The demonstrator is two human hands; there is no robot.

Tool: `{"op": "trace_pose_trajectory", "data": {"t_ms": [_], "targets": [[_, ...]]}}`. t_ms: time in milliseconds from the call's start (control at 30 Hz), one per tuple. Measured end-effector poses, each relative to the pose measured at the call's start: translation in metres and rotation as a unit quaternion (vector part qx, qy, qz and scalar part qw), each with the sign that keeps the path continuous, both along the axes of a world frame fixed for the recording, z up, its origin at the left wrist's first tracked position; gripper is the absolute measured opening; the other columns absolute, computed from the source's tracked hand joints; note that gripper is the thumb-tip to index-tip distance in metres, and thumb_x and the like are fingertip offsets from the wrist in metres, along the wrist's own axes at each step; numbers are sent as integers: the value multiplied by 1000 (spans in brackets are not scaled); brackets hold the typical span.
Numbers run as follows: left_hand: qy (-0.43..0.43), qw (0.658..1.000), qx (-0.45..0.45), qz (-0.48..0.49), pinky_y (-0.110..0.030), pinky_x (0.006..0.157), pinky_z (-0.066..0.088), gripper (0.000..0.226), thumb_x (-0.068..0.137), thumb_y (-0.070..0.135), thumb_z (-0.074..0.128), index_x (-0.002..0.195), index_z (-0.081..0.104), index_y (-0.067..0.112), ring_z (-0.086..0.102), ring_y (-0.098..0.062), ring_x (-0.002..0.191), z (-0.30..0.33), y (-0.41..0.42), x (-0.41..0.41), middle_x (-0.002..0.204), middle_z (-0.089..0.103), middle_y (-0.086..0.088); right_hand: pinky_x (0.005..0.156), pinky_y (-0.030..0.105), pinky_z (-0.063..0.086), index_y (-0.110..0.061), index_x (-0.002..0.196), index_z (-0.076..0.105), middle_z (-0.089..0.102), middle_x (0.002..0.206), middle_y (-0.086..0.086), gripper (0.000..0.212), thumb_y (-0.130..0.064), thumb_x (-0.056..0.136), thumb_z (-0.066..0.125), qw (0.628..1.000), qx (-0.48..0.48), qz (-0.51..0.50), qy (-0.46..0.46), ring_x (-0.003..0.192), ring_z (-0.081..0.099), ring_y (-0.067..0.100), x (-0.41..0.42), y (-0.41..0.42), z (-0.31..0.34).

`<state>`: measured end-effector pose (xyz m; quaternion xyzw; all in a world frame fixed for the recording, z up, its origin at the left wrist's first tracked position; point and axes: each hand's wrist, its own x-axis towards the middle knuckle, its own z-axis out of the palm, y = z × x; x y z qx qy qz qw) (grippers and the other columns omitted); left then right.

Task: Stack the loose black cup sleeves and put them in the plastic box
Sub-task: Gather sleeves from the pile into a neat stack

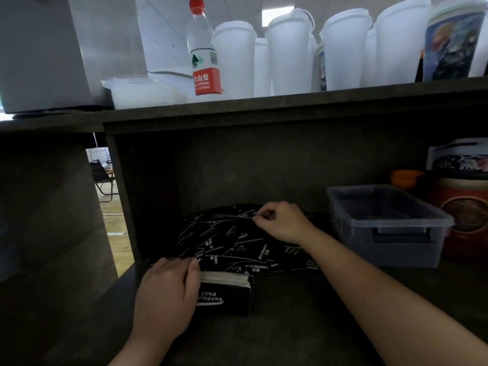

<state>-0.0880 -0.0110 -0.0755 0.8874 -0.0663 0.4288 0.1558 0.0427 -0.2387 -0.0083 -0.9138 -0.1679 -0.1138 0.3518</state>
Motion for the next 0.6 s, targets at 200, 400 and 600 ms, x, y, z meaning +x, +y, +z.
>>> {"op": "trace_pose_trajectory", "data": {"t_ms": [200, 400, 600], "targets": [[14, 999, -46, -14, -29, 76, 45, 45, 94, 47, 28, 117, 62, 27, 61, -13, 97, 2, -4, -4, 106, 67, 8, 61, 23, 47, -23, 116, 54, 68, 108, 14, 26, -40, 98, 46, 895, 258, 107, 349, 82, 65, 18, -49, -34, -4], [10, 997, -60, -52, -32, 101, 37, 50, 97, 50, 27, 139, 48, 34, 40, -6, 129, 2, 0, -6, 139, 46, 15, 42, 13, 26, -32, 115, 61, 67, 97, 0, 25, -45, 98, 49, 878, 16, 259, 403, 60, 44, 6, -71, -7, -13], [-16, 1000, -2, -2, -22, 47, 31, 50, 97, 44, 27, 50, 40, 31, 44, -1, 47, 4, -6, -8, 47, 43, 13, 60, 19, 45, -29, 90, 73, 71, 91, -10, 24, -51, 86, 64, 956, -78, 203, 196, 75, 64, 4, -78, -7, -8]]}}
